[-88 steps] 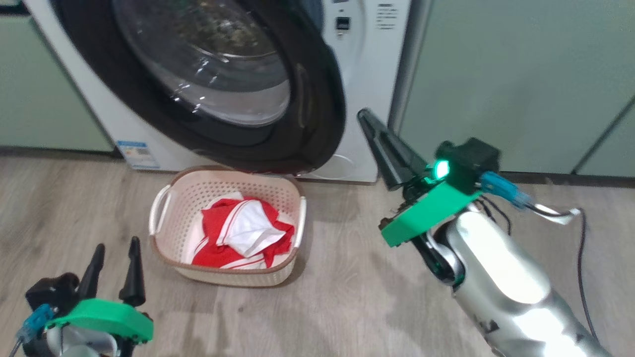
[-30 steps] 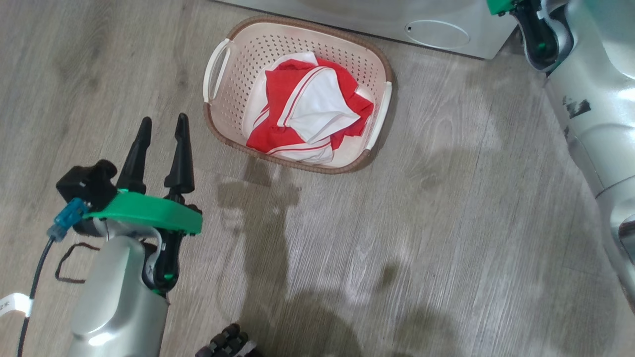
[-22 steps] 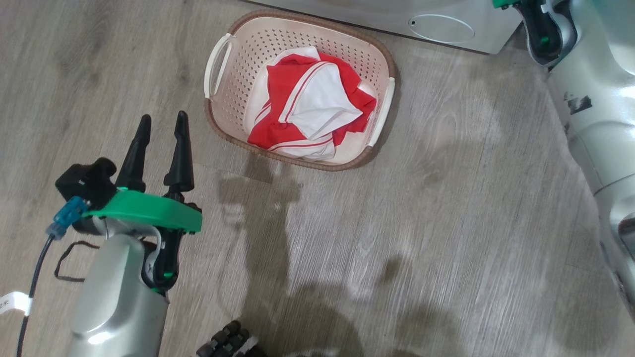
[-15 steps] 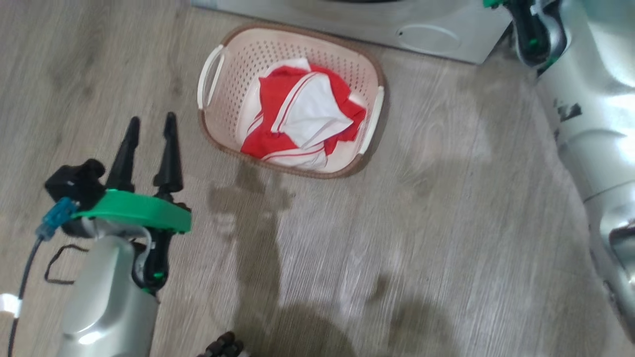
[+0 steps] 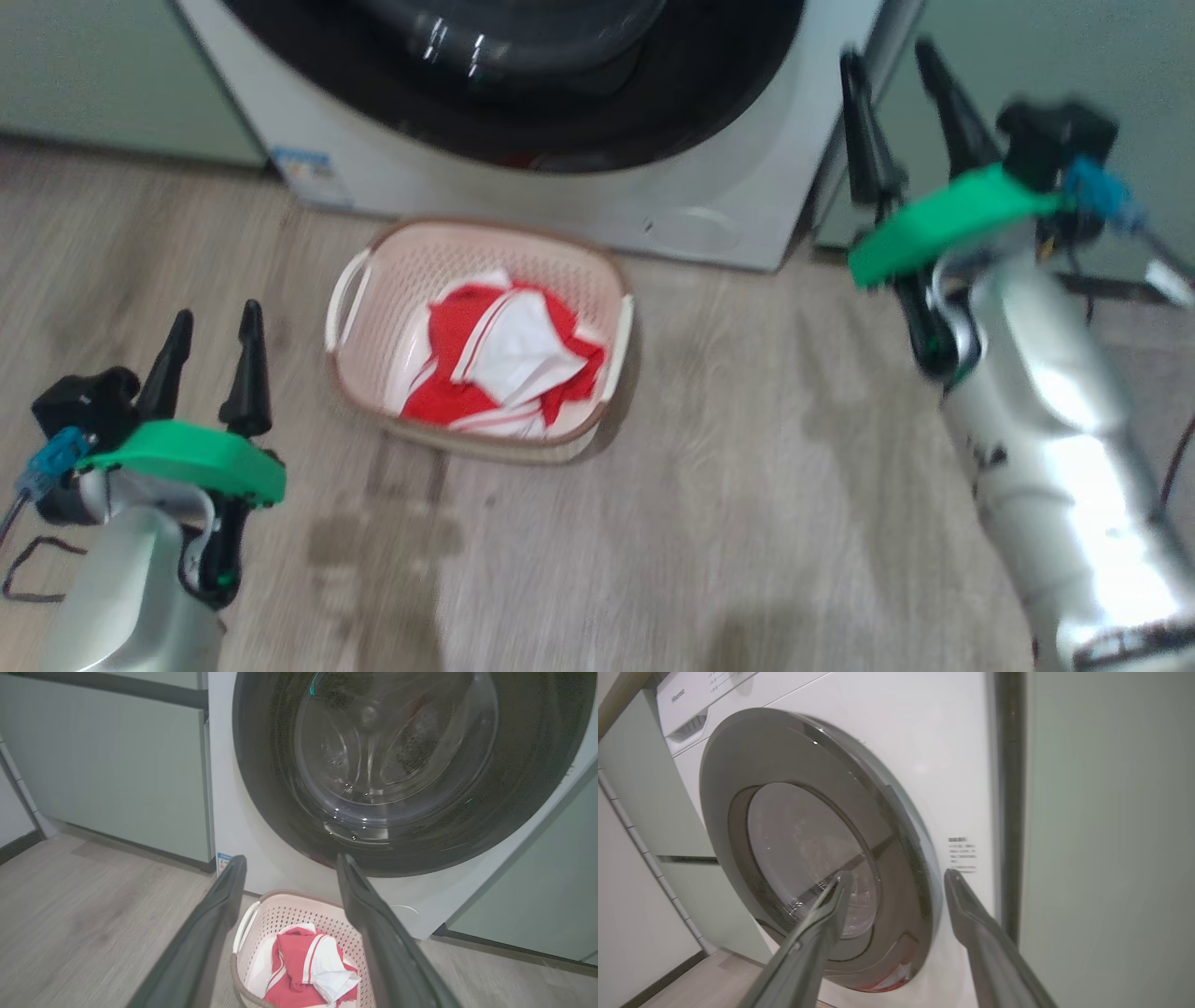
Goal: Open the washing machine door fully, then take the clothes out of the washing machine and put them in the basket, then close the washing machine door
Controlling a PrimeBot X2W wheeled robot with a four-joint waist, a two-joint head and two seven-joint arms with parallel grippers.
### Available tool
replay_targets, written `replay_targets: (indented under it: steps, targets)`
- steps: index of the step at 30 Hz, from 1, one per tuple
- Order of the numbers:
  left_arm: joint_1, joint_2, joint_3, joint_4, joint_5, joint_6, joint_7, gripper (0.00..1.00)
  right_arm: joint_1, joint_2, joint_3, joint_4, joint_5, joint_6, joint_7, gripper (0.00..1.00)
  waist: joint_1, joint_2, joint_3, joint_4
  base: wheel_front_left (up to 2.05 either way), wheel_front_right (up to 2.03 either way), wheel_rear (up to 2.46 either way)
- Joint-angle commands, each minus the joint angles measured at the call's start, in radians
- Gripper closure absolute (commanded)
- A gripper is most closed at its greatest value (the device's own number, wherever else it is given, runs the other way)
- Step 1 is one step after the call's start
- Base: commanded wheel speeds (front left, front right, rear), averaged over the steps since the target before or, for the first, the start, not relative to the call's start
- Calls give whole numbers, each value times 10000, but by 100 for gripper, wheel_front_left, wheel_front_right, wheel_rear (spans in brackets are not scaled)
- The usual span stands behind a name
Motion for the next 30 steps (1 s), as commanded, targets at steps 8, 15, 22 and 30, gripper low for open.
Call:
replay_targets:
  steps: [8,15,22,30]
  targets:
    - [204,1055,-166,-164,-177,-61,-67,0,2586,400,-1218,-1390,-848,-9,-51,0,0,-1,-1747,-1879,0,0,0]
    - [792,1112,168,-474,5,-61,-67,0,4156,426,-1606,-2050,-1135,-9,-51,0,0,-1,-2084,-2675,0,0,0]
    - [1232,816,963,-327,528,-61,-67,0,5291,428,-1587,-2590,-1315,-9,-51,0,0,-1,-2362,-3027,0,0,0]
    - [1606,461,1492,-138,867,-61,-67,0,5907,429,-1599,-2748,-1312,-9,-51,0,0,-1,-2510,-3059,0,0,0]
